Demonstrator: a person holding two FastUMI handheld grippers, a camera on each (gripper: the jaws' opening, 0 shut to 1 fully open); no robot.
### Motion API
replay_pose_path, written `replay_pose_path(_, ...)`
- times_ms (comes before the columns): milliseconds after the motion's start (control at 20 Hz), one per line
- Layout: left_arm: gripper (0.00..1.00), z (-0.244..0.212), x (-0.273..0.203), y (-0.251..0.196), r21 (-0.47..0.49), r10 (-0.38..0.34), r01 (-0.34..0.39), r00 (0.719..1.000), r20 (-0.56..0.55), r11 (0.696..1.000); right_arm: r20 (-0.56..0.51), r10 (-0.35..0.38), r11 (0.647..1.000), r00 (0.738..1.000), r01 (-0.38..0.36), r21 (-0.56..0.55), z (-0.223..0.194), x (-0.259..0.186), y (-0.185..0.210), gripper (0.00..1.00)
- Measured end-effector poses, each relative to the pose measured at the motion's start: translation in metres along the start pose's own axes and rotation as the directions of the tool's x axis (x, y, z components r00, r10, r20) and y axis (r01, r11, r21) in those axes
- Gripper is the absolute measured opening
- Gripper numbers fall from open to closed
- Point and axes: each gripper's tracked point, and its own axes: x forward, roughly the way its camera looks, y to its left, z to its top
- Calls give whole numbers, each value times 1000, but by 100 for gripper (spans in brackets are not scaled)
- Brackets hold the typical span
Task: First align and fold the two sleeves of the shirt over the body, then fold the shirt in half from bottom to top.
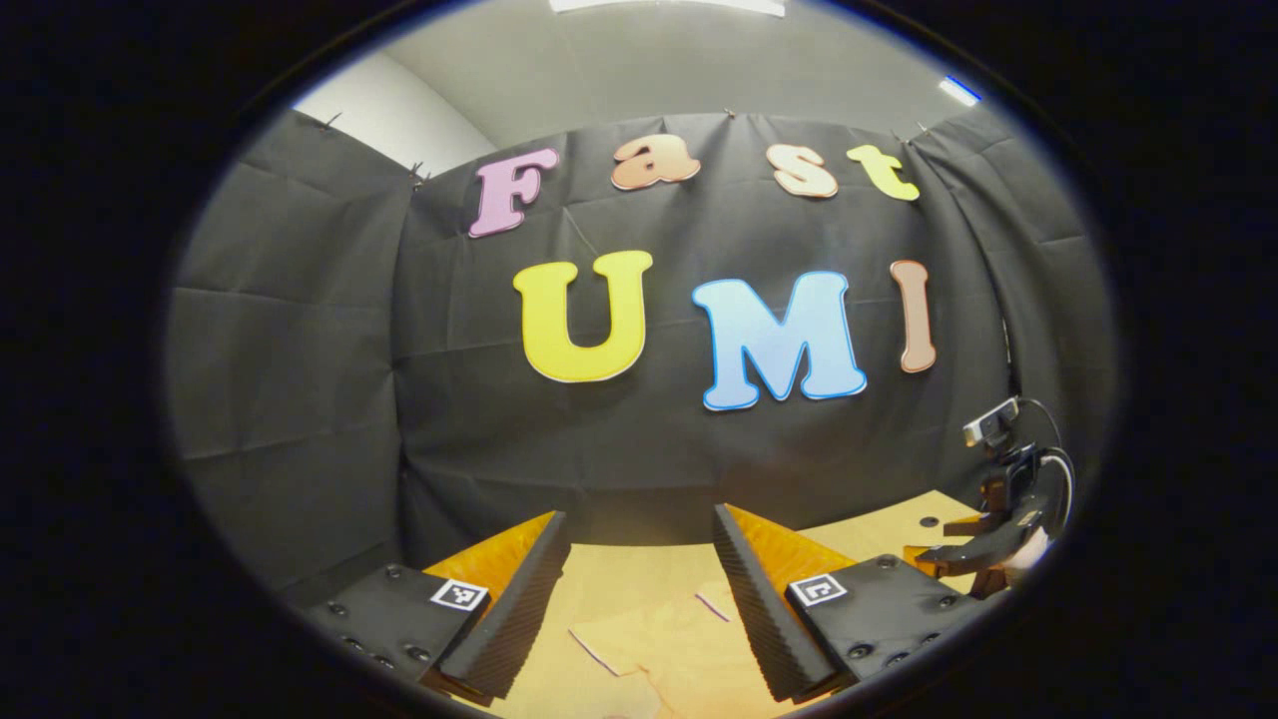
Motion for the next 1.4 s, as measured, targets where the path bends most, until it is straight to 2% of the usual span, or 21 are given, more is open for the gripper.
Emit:
replay_pose_path(350,94,-9,17,13,15,36,-35,999,-38,999,-198,-40,999,979,42,7,-63,70,-12,96)
replay_pose_path(700,94,-21,29,18,17,56,-55,995,-81,998,-302,-71,997,951,81,21,-99,96,-23,96)
replay_pose_path(850,94,-21,32,19,22,59,-57,995,-82,998,-307,-58,996,950,75,45,-102,101,-22,97)
replay_pose_path(950,94,-23,32,18,15,56,-54,995,-86,998,-322,15,993,947,25,118,-105,102,-10,96)
replay_pose_path(1050,95,-23,32,17,9,56,-55,995,-86,998,-324,35,987,945,19,162,-104,106,-5,66)
replay_pose_path(1100,94,-23,32,17,8,56,-56,995,-86,998,-324,54,986,944,1,165,-105,105,-3,59)
replay_pose_path(1250,94,-23,30,20,4,60,-60,994,-90,998,-315,71,988,947,-24,150,-101,103,3,21)
replay_pose_path(1300,94,-24,29,22,4,64,-64,994,-92,998,-319,65,991,946,-22,135,-102,103,4,11)
replay_pose_path(1400,94,-26,28,26,2,70,-70,993,-97,998,-325,58,994,944,-24,106,-101,102,6,11)
